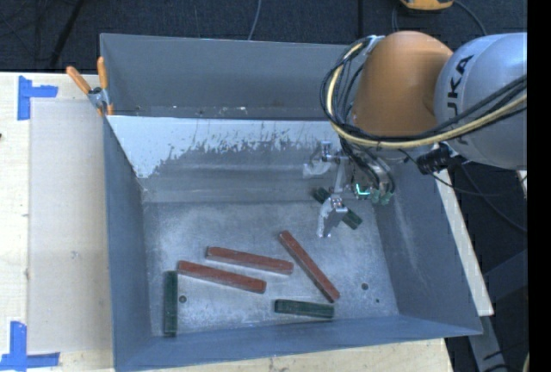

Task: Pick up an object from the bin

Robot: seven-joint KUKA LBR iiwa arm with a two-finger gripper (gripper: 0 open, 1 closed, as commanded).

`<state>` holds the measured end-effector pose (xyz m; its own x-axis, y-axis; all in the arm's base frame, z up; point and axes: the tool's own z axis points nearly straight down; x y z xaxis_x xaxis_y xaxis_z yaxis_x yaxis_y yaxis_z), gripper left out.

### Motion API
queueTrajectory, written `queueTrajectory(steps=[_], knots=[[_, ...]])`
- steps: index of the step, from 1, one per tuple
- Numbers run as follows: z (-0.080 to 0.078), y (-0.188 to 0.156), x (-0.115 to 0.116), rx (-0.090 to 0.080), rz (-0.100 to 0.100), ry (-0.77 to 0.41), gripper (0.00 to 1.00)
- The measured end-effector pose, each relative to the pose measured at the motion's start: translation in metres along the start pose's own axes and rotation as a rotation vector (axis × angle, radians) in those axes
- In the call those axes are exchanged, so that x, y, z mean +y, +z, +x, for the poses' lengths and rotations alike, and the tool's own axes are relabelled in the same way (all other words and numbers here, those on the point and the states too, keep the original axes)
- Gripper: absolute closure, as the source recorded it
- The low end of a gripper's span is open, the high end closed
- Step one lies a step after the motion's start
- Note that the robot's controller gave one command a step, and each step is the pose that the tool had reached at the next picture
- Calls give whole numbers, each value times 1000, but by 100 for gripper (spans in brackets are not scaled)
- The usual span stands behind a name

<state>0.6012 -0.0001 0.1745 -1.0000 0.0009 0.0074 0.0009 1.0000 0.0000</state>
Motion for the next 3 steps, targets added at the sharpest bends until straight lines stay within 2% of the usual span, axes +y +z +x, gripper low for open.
queueTrajectory(steps=[1,2,3], knots=[[-2,-4,0,-7,0,0,0],[32,43,7,-13,0,-16,0],[19,88,25,5,1,15,0]])
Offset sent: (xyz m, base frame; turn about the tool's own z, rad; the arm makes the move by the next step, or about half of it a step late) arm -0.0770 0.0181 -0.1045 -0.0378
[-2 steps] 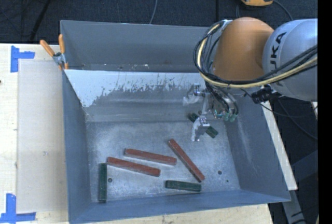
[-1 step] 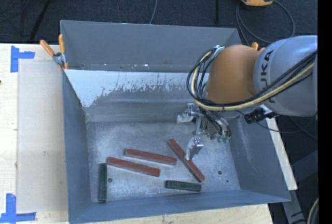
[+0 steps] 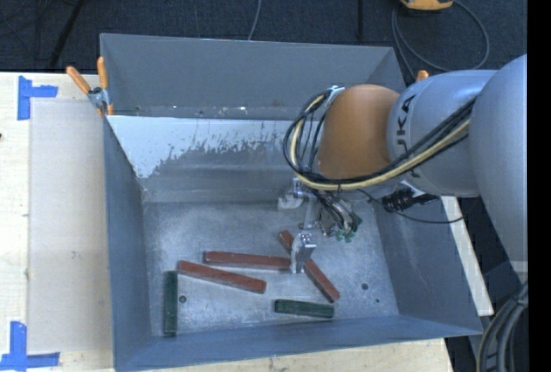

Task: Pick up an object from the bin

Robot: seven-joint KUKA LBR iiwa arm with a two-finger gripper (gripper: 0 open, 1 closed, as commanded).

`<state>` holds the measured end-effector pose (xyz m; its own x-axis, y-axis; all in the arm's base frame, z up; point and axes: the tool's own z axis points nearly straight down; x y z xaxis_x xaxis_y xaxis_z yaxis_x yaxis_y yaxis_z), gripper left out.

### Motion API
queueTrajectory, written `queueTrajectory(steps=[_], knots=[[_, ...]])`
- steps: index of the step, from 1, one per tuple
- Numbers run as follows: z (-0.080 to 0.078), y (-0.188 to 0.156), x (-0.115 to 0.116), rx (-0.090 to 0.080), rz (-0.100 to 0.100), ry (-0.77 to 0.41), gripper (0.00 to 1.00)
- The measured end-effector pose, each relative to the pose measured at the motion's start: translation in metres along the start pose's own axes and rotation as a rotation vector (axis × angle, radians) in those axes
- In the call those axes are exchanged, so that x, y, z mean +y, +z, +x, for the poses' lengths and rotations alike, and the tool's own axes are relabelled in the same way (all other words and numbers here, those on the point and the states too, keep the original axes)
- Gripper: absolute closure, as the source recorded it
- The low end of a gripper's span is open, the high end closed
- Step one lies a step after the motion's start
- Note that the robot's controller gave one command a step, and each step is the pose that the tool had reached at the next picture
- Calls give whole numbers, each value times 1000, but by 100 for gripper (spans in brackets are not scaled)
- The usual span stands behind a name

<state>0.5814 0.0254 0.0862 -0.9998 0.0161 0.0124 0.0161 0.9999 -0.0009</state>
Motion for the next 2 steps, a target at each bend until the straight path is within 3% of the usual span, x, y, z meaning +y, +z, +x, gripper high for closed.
queueTrajectory(steps=[1,2], knots=[[47,12,5,-22,2,-295,100],[49,14,6,-18,1,-295,0]])
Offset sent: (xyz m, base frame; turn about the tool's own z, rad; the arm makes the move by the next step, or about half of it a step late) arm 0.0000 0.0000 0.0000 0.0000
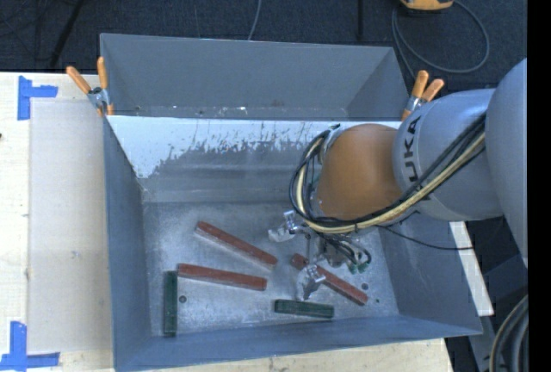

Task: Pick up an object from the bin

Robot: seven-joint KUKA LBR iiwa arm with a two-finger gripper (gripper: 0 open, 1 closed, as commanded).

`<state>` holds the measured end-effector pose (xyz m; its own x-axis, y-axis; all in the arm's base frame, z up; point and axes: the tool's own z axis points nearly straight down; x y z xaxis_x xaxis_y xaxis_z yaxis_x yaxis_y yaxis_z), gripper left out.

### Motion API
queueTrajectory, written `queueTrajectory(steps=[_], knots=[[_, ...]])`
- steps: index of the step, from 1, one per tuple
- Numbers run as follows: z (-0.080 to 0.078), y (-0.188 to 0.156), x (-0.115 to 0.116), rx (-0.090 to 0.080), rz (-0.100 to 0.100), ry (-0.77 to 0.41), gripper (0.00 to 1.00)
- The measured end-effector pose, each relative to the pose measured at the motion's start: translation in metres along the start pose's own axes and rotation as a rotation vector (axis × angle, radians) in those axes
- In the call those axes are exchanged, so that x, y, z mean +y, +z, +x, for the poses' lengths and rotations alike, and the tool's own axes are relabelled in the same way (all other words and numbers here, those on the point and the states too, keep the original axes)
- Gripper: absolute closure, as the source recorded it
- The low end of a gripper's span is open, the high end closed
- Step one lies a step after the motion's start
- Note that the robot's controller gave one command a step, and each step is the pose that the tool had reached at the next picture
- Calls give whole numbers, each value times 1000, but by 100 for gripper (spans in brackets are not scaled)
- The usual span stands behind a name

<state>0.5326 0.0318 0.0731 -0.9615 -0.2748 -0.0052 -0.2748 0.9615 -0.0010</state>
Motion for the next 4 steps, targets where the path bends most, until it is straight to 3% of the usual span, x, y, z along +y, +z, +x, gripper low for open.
queueTrajectory(steps=[1,2,3,4], knots=[[-2,-2,0,-4,0,1,100],[0,0,0,0,0,1,0],[-1,-2,0,-3,0,1,100],[0,0,0,0,0,2,0]])
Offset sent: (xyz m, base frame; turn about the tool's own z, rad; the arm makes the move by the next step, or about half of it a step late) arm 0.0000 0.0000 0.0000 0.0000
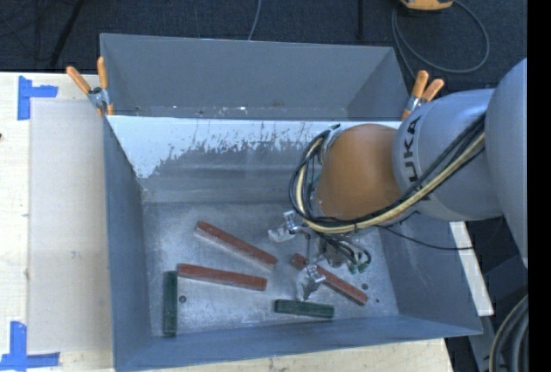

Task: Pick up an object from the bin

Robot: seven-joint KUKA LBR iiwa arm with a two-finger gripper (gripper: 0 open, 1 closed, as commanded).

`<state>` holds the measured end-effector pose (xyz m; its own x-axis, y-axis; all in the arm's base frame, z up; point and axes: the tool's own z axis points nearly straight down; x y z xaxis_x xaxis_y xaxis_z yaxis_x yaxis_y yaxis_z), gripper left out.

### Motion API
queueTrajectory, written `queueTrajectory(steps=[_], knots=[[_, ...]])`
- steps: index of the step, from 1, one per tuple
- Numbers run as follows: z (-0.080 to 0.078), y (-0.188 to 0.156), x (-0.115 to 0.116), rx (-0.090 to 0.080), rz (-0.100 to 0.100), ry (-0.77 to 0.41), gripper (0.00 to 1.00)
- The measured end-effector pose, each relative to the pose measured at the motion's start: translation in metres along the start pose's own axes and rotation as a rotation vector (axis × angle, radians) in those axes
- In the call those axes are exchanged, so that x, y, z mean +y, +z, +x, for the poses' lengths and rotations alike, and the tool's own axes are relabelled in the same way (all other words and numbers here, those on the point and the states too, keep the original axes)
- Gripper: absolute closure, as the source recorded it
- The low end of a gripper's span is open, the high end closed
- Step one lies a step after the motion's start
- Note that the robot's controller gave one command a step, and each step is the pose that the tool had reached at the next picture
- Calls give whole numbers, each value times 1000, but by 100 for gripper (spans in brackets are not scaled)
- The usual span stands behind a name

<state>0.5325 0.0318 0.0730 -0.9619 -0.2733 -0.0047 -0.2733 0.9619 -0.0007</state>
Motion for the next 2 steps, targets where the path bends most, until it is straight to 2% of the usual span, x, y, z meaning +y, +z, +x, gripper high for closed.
queueTrajectory(steps=[1,2], knots=[[0,0,0,0,0,0,0],[-85,-3,87,-5,2,-157,100]])
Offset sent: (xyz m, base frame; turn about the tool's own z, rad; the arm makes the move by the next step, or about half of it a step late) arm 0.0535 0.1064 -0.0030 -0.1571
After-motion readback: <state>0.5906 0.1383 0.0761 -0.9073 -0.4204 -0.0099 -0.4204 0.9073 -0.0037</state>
